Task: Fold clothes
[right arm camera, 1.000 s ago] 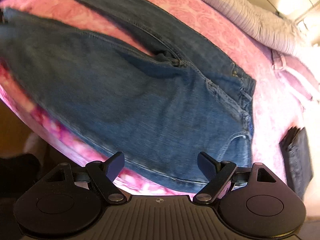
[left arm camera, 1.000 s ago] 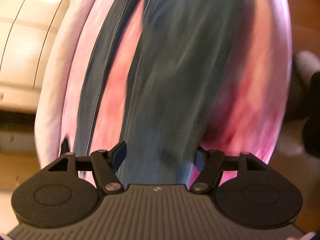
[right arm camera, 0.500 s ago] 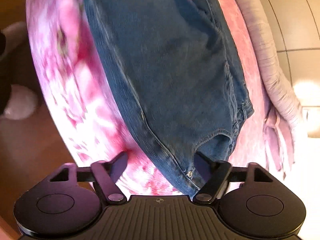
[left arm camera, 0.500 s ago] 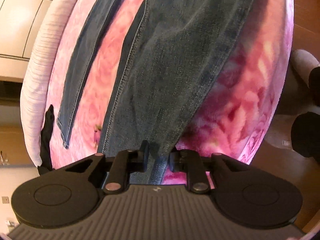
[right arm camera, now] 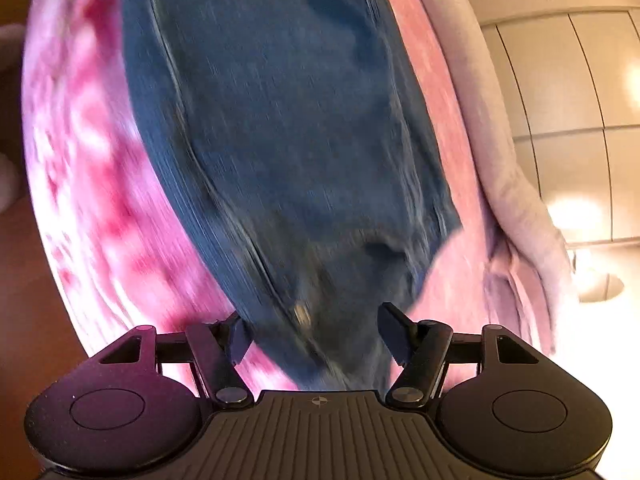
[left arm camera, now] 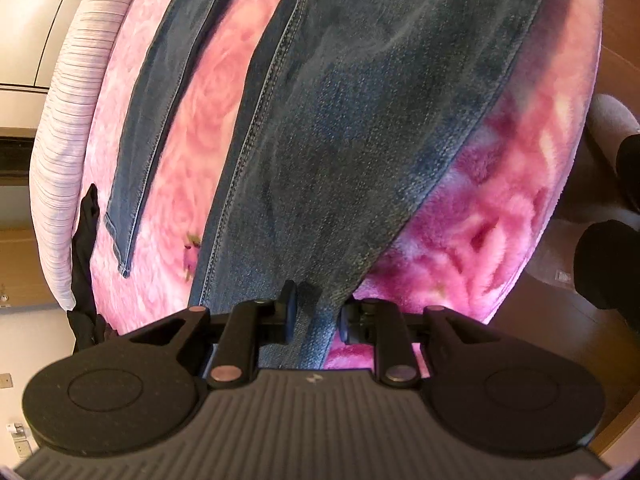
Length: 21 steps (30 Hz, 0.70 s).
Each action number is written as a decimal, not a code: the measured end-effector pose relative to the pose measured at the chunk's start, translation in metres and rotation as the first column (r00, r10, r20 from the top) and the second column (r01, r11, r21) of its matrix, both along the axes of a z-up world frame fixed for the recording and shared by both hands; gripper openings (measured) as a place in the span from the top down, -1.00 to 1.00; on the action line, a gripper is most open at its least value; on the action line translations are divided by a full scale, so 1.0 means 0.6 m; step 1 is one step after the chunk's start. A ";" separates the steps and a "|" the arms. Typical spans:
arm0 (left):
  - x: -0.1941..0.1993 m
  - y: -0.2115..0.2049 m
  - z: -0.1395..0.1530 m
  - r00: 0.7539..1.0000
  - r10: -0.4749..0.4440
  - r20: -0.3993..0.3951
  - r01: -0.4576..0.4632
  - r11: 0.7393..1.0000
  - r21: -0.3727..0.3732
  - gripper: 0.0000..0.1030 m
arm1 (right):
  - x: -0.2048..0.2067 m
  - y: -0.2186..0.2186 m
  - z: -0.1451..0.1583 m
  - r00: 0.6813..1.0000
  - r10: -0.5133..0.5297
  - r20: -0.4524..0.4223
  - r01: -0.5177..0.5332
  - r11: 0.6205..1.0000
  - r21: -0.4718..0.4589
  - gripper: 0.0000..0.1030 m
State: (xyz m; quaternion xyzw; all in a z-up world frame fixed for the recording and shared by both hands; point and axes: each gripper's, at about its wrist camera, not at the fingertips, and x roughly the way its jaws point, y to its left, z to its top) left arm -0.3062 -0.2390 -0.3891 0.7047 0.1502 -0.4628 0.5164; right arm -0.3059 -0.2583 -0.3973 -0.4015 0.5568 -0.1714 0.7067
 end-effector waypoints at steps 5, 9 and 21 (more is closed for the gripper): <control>-0.004 -0.005 -0.003 1.000 0.005 0.012 -0.005 1.000 0.018 0.77 | 0.002 -0.028 0.007 1.000 0.021 -0.020 -0.020 0.999 0.031 0.12; 0.006 -0.005 0.034 1.000 -0.003 0.029 0.003 1.000 0.010 0.86 | 0.020 -0.045 0.035 1.000 -0.007 -0.030 0.011 0.991 0.135 0.71; 0.172 -0.130 0.337 0.991 0.075 -0.110 -0.091 0.985 -0.144 0.88 | 0.141 -0.117 0.319 0.994 0.051 0.101 -0.061 0.994 0.095 0.92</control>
